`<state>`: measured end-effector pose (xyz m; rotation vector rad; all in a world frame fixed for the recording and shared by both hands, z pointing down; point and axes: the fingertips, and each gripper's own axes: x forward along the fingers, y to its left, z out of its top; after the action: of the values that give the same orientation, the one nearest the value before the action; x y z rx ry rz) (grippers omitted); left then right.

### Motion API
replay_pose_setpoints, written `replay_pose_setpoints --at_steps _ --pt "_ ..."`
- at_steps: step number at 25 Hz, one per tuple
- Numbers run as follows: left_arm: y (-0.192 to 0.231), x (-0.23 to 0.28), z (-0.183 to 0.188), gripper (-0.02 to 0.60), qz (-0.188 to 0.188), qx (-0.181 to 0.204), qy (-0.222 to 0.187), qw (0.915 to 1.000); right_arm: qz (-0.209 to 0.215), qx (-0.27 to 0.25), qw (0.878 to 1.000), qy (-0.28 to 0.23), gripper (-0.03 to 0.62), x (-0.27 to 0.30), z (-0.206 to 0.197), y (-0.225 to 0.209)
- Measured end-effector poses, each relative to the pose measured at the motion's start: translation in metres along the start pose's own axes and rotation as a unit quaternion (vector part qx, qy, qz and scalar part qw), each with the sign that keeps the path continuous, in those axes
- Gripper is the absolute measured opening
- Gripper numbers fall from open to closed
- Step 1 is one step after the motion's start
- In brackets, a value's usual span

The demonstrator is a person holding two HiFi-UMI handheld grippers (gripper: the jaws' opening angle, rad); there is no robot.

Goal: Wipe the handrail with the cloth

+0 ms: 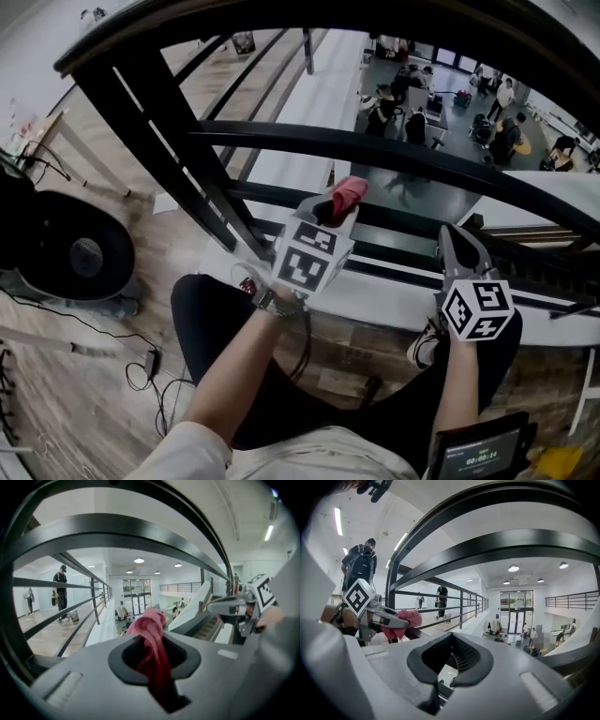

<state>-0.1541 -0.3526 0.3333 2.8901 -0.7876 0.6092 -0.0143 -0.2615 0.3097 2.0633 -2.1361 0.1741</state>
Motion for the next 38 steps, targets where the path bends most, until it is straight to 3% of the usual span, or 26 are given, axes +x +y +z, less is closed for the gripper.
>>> replay_pose_setpoints --at_steps 4,9,13,20,25,31,38 --pt "0.044 -0.024 -0.014 0.063 0.034 0.042 0.012 0.9985 0.005 -0.003 1.000 0.008 0.002 0.003 -0.003 0.005" --pt "0.097 -0.052 -0.028 0.063 0.079 0.012 0.022 0.9966 -0.001 0.007 1.000 0.016 0.002 -0.003 -0.008 0.000" --pt "0.141 -0.076 -0.039 0.063 0.127 -0.008 0.019 0.9917 -0.009 -0.017 1.000 0.024 0.002 -0.003 -0.008 0.000" --pt "0.175 -0.098 -0.049 0.063 0.168 -0.036 0.022 0.9850 -0.011 -0.014 0.999 0.031 0.002 -0.007 -0.015 -0.004" --pt "0.184 -0.104 -0.052 0.064 0.187 -0.035 0.015 0.9816 -0.009 -0.012 1.000 0.025 0.002 -0.006 -0.012 -0.001" --pt "0.184 -0.104 -0.052 0.064 0.223 0.007 0.032 0.9743 -0.008 -0.014 1.000 0.023 0.002 -0.004 -0.006 0.005" --pt "0.159 -0.092 -0.046 0.064 0.211 -0.014 0.014 0.9773 -0.018 -0.015 1.000 0.020 0.002 -0.003 -0.004 0.006"
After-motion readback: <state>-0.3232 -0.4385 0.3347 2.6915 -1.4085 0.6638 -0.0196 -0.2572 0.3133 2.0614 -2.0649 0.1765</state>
